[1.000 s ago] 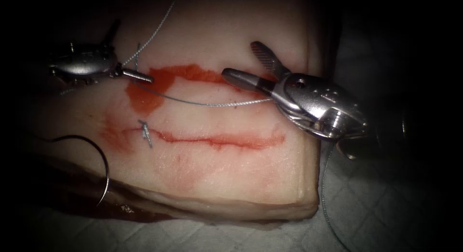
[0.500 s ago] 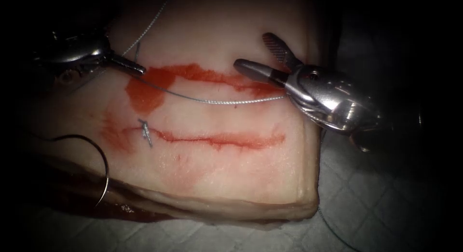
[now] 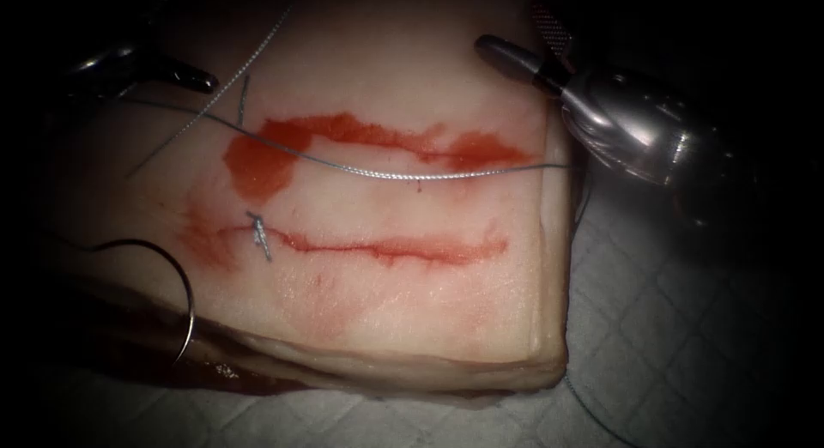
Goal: Wound Closure
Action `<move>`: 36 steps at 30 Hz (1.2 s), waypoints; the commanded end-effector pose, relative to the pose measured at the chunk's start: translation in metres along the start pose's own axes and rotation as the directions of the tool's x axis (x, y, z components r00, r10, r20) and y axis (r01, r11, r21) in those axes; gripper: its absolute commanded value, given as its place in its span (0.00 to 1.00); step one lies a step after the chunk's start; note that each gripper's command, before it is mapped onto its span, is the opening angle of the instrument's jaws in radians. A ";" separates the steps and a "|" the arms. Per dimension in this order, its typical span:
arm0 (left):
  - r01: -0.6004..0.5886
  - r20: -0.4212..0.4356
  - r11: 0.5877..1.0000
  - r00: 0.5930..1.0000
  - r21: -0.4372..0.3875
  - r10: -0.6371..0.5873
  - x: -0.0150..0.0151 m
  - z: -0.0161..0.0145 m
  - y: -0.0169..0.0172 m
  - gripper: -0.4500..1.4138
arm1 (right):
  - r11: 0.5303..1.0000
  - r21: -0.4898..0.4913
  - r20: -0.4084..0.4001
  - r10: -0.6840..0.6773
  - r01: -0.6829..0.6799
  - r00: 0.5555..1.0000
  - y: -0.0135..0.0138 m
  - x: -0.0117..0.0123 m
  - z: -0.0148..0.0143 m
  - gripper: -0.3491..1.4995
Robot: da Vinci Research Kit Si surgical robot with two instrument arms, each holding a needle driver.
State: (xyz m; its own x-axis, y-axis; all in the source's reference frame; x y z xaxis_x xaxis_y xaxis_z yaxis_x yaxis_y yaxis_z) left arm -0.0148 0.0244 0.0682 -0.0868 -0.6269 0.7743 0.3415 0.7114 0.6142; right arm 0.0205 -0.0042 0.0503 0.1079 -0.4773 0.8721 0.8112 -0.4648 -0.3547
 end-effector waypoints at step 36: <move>0.828 -0.172 -0.008 -0.127 -0.561 -0.977 0.0071 -0.0095 -0.0091 0.61 | 0.999 -0.008 0.004 0.052 -0.052 0.999 0.0017 0.0010 0.0007 0.86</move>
State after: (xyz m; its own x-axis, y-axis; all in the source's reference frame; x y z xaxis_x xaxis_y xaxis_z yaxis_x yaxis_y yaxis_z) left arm -0.0091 0.0100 0.0664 -0.1725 -0.6590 -0.7321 0.4721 -0.7076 0.5258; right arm 0.0215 -0.0050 0.0504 0.1502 -0.4996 0.8532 0.8013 -0.4440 -0.4010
